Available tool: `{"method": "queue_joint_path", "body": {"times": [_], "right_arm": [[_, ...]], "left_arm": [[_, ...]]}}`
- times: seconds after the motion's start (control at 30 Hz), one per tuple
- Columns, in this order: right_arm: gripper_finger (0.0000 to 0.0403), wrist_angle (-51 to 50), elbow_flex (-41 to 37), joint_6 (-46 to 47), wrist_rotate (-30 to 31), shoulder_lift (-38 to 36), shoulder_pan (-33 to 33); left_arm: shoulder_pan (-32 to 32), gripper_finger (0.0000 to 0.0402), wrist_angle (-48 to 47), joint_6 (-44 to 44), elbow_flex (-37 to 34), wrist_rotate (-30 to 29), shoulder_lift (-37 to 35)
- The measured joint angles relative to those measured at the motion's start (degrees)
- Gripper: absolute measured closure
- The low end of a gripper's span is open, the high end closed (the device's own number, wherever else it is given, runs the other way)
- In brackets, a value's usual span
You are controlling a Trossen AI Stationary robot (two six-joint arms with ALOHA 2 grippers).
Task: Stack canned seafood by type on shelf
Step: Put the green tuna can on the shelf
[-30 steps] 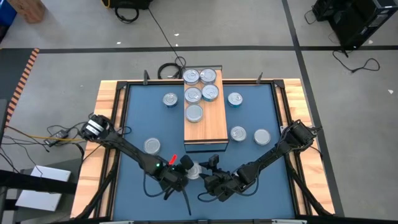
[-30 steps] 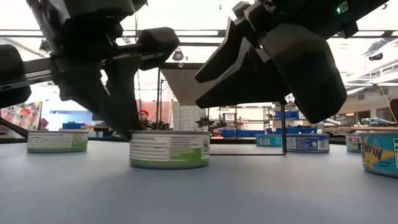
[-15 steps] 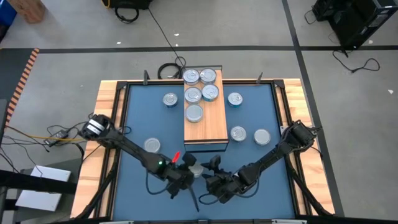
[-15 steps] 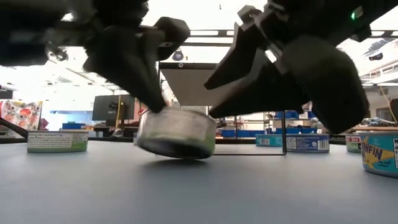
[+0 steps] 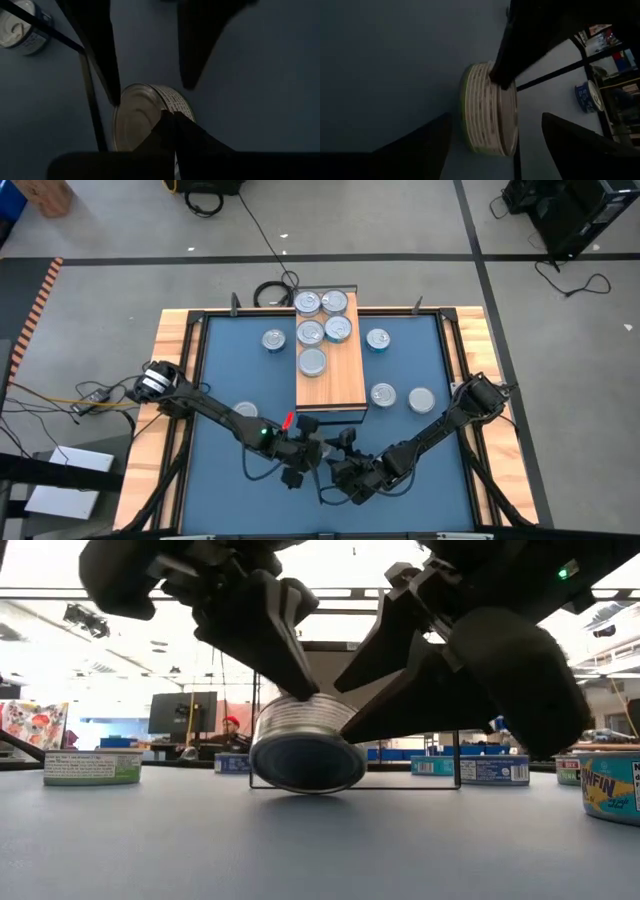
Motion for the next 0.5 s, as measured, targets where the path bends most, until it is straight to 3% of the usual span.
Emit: {"method": "queue_joint_path", "body": {"times": [0.5], "right_arm": [[0.0139, 0.2, 0.0, -0.3, -0.9, 0.0, -1.9]], "left_arm": [[1.5, 0.0401, 4.2, -3.3, 0.0, -0.3, 0.0]]}}
